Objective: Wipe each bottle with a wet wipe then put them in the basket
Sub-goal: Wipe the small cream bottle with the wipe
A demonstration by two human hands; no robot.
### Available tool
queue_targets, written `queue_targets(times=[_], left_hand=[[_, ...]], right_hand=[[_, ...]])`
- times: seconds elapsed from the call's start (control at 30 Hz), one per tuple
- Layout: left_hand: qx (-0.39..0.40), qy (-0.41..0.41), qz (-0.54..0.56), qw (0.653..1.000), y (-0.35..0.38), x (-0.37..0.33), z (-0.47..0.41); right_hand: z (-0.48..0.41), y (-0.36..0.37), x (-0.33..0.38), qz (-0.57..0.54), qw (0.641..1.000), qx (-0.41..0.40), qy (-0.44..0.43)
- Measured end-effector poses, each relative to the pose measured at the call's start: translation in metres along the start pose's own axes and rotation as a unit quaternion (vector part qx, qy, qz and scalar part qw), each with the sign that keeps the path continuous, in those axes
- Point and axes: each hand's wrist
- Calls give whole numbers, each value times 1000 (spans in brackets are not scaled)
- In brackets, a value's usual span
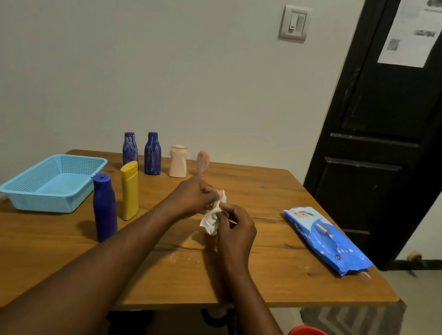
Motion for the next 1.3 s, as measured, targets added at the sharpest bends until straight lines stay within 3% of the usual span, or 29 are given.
queue_targets(times=[0.27,0.37,0.53,0.77,1.0,1.17,1.3], left_hand=[[-4,3,-6,1000,1,1,1],[-7,0,-16,1000,2,-2,2],[-5,-5,-22,1000,1,-4,2],[-15,-4,-15,1000,3,-3,3],[-17,2,6,1000,3,1,1],[-15,-4,2,1000,3,2,1],[-18,-2,2,1000,3,0,3]], right_hand=[[2,-13,-19,154,981,114,-4],[0,-13,-19,188,975,118,-6],[-5,-15,-12,141,985,98,27],[-4,4,10,57,979,162,113],[41,16,17,-40,971,174,156],[12,23,16,-20,971,169,168],[-14,8,16,10,958,211,194]])
Point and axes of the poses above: each hand's wrist, its own z-axis away from the middle knuckle, its own y-axis out of the palm, x = y × z, and after that the axes turned 4 degrees about z, right-handed
